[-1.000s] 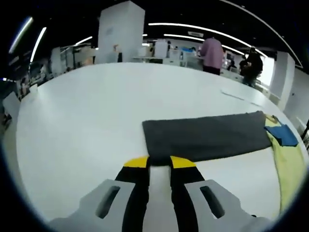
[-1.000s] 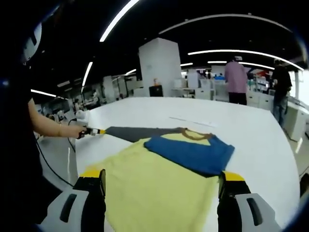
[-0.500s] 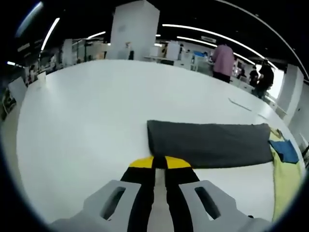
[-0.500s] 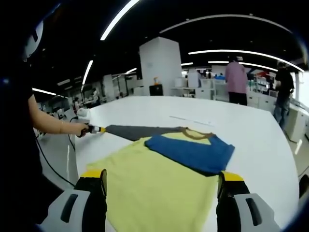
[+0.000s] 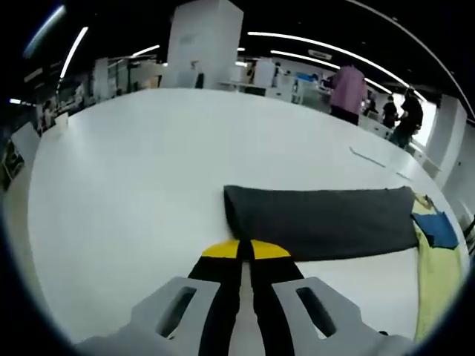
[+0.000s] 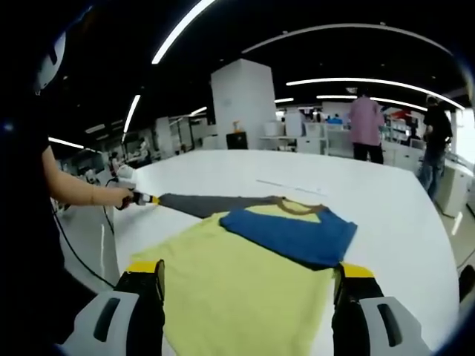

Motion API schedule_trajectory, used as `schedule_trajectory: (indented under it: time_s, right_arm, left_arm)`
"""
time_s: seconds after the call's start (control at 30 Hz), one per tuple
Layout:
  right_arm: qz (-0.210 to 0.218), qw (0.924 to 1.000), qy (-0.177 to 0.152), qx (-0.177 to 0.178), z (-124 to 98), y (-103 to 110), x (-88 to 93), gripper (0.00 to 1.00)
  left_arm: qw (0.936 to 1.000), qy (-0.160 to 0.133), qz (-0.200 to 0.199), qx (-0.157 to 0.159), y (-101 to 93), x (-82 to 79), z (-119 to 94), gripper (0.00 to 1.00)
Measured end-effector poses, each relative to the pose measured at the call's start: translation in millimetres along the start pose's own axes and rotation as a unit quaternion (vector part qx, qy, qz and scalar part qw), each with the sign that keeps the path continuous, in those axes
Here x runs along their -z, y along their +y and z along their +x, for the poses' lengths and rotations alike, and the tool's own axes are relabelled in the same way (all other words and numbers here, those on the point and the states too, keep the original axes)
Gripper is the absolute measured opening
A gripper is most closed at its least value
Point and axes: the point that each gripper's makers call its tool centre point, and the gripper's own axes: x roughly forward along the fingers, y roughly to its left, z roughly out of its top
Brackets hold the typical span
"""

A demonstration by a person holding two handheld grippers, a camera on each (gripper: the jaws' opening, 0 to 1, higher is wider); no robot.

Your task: Fold the garment on the visible template until the final outline fits inside the template.

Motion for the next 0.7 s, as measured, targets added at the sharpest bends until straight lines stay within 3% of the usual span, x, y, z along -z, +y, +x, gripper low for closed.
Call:
schedule_trajectory:
  time_s: [0.3, 0.7]
  right_arm:
    - [-0.003, 1.0, -0.003, -0.007, 1, 4, -2.0, 0.99]
    - [0.001, 1.0, 0.001, -0.005, 0, 5, 1.6, 0.99]
  left_arm:
    - [0.9988, -0.034, -0.02, 0.03, -14.8, -25.4, -6, 0.0]
    - [0.997, -0.033, -0.01, 0.07, -40.6, -36.2, -12, 0.0]
